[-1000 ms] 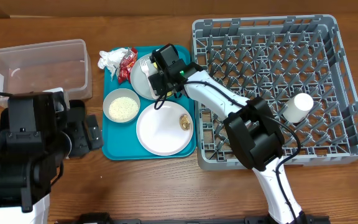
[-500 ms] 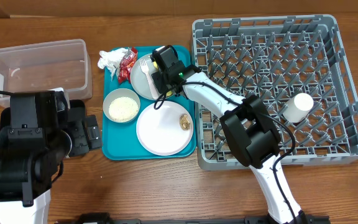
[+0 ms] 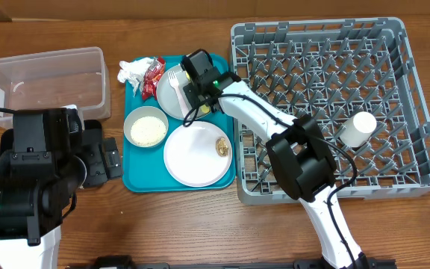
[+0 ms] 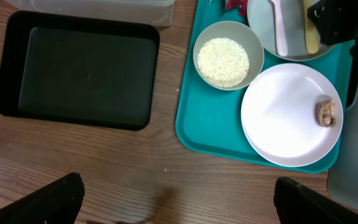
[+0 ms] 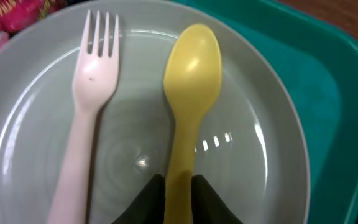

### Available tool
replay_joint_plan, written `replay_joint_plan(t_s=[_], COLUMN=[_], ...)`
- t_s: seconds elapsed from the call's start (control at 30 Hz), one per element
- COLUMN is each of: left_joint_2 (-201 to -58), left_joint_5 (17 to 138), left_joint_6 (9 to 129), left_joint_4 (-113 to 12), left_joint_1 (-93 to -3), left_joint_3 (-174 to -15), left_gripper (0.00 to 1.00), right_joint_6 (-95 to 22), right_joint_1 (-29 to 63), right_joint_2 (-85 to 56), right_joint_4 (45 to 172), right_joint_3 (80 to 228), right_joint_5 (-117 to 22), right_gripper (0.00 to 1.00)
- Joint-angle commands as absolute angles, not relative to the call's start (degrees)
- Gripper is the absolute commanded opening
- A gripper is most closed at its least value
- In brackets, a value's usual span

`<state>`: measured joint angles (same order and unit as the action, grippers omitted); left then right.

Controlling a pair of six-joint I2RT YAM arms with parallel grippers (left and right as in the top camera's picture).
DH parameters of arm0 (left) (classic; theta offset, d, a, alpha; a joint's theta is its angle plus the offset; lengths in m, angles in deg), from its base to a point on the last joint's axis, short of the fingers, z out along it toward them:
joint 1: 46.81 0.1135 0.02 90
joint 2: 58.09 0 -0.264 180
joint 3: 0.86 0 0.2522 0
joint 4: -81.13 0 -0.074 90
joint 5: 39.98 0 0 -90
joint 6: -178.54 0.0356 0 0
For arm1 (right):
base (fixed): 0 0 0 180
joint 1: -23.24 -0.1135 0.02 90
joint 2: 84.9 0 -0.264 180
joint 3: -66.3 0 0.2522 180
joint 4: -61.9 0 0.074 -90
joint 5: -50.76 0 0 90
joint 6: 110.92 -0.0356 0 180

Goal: Sort waste into correct bins and load items into the dishwasher rack
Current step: 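Lower the right gripper and grasp the yellow spoon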

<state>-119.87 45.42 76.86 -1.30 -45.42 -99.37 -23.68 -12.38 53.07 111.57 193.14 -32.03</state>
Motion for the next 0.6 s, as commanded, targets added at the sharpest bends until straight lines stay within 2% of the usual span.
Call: replay_joint_plan(t_s=[0.0,0.07,0.13,0.27,0.33,0.57], left_joint_2=[-119.96,-119.96,-119.96,-119.96,-119.96,-119.98], left_joint_5=[44.70,44.70,44.70,44.70,44.70,44.70], left_joint_6=[76.53,76.53,76.53,76.53,76.53,76.53], left_joint_4=[-1.32,-1.32,-1.32,-1.32,-1.32,-1.32], left_joint_1=[-45.29,-45.29,-45.27,-45.29,-45.29,-45.29], left_joint_3=[-100.27,-100.27,-100.29,-100.27,-100.27,-100.27], left_gripper=[1.00,1.00,1.00,1.00,1.00,1.00], right_joint_6=[-23.46,-23.46,-23.46,-23.44,-23.44,-23.46], right_joint_1=[-12.29,-12.38,-12.38,-11.96,-11.94,-10.69], right_joint_2=[49.97,48.68,48.55,50.06,51.54,54.27], right_joint_4=[115.08,116.09,116.22,115.08,113.77,110.89], right_joint_3=[197.82,199.08,199.06,198.06,197.93,197.42], right_joint_5=[-31.33,-31.51,-33.37,-34.39,-34.37,-34.37], right_gripper=[0.16,0.16,0.26,0.29,0.37,0.41])
